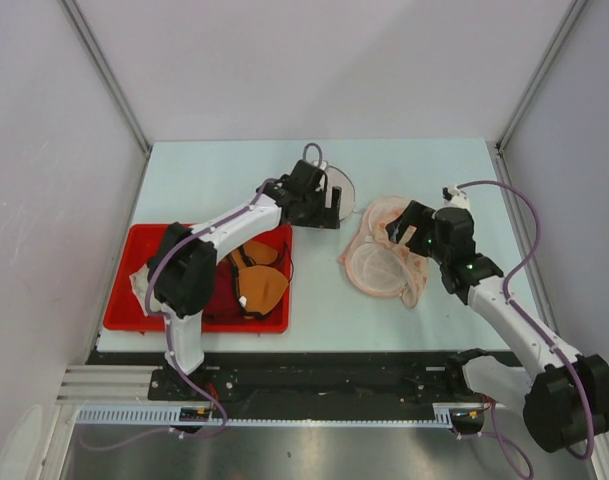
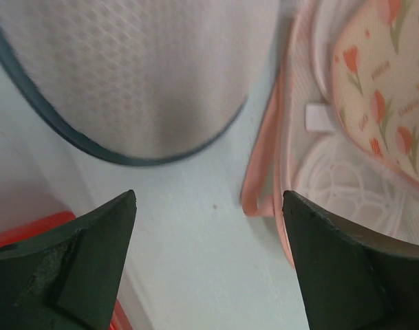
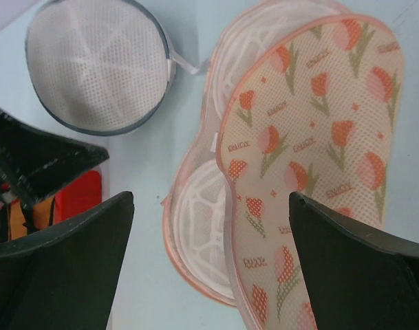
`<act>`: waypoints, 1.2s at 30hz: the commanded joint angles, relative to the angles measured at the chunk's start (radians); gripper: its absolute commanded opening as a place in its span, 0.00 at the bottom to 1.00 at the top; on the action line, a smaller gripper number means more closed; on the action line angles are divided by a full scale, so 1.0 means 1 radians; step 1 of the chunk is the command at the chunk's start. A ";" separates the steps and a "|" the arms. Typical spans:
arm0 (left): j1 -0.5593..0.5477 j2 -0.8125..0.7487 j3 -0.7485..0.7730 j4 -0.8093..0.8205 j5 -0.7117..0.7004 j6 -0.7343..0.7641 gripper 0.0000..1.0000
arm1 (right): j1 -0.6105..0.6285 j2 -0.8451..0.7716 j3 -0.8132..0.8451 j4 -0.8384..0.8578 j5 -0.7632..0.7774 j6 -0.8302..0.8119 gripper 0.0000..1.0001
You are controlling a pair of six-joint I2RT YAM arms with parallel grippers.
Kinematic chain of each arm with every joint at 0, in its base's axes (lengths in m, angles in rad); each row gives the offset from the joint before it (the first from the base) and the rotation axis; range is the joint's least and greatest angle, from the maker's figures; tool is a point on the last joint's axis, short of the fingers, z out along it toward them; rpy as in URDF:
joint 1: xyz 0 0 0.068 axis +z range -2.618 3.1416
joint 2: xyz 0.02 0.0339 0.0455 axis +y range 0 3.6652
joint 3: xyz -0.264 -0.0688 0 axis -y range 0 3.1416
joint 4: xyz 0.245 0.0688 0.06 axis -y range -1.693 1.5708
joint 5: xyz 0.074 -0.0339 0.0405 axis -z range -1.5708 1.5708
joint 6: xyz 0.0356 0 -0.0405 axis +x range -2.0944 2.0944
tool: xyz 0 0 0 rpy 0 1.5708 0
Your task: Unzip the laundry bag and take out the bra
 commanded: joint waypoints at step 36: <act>0.422 0.163 0.624 -0.099 0.702 0.149 1.00 | -0.126 -0.213 -0.016 -0.150 -0.123 -0.029 0.98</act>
